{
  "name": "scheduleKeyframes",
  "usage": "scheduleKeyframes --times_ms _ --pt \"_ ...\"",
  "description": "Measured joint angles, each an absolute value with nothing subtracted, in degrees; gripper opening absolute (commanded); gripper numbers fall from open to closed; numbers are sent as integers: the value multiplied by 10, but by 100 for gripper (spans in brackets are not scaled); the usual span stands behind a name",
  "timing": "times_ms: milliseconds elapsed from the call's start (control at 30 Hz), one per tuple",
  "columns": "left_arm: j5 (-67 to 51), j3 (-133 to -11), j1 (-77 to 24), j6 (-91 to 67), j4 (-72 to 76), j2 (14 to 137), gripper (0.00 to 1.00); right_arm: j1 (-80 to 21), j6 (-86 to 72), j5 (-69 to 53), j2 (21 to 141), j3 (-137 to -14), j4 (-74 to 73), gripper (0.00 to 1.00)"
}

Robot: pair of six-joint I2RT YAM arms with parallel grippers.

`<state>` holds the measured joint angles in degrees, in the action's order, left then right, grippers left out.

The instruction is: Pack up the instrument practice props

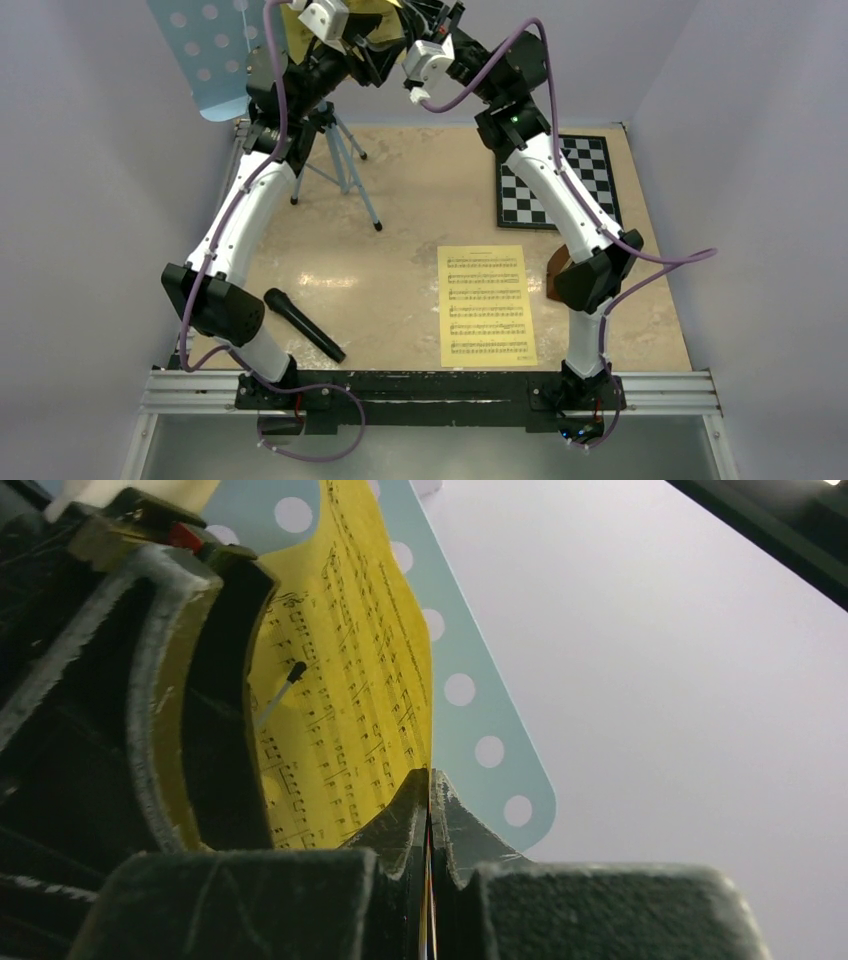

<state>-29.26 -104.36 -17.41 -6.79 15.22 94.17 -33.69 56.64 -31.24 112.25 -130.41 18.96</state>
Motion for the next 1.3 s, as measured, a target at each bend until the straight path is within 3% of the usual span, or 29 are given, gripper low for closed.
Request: scheduleKeyframes --times_ms 67,433,833,1300 --pt "-291 -1041 -175 -68 152 940 81 -337 565 -308 1122 -1311 190 0" --pt "-220 -923 -176 -70 114 814 88 -333 555 -297 1122 -1322 193 0" --pt "-165 -984 -171 -80 111 902 88 -329 547 -297 1124 -1324 193 0" --pt "-270 -1008 -169 -69 167 932 84 -328 541 -297 1124 -1325 193 0"
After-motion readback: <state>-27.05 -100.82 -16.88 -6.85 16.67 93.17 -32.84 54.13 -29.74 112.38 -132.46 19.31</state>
